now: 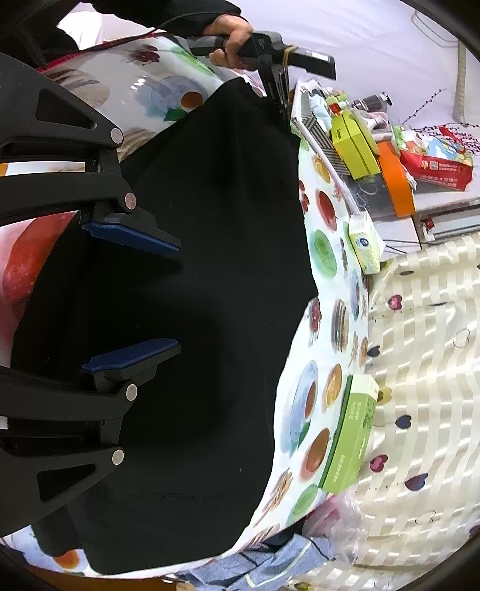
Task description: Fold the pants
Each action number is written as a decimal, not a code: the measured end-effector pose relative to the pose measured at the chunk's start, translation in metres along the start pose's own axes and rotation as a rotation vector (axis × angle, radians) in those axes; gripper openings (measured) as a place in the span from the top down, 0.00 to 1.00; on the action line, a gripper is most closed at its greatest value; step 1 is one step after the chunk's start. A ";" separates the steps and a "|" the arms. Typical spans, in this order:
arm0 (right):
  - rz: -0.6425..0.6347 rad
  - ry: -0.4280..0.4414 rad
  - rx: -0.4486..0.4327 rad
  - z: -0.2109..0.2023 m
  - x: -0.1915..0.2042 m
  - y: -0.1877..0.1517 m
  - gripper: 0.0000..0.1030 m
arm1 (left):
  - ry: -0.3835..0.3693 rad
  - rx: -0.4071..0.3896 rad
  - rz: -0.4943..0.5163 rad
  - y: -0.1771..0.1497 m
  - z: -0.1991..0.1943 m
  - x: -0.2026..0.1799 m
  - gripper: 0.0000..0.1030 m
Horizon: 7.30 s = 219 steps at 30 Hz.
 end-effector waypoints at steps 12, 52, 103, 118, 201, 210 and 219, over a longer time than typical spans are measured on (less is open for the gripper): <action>0.163 -0.110 -0.048 -0.035 -0.051 -0.017 0.52 | 0.017 0.013 -0.037 0.013 0.018 0.013 0.94; 0.675 -0.273 -0.103 -0.073 -0.184 -0.057 0.63 | -0.616 -0.004 0.529 -0.043 -0.081 -0.260 0.55; 0.191 -0.305 0.048 -0.039 -0.094 -0.028 0.74 | -0.222 0.022 -0.142 -0.048 -0.043 -0.041 0.91; 0.238 -0.345 0.055 -0.007 -0.127 0.016 0.73 | -0.186 0.005 -0.128 -0.010 -0.013 -0.030 0.83; -0.082 -0.038 -0.012 -0.009 0.056 -0.008 0.59 | -0.056 0.034 -0.205 -0.053 -0.039 0.003 0.89; -0.040 -0.037 -0.009 -0.007 0.046 -0.010 0.59 | -0.138 -0.028 -0.242 -0.047 -0.055 0.003 0.91; -0.008 -0.032 -0.005 -0.007 0.038 -0.012 0.59 | -0.369 -0.142 -0.284 -0.022 -0.082 -0.014 0.91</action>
Point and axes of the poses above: each gripper's, at about its wrist camera, not at the fingertips, and z roughly the way its jaws point, x to its left, y to its top, the point moved 4 cm from there along z, roughly the way its jaws point, and after that the axes turned 1 degree about -z, right-handed, at the moved point
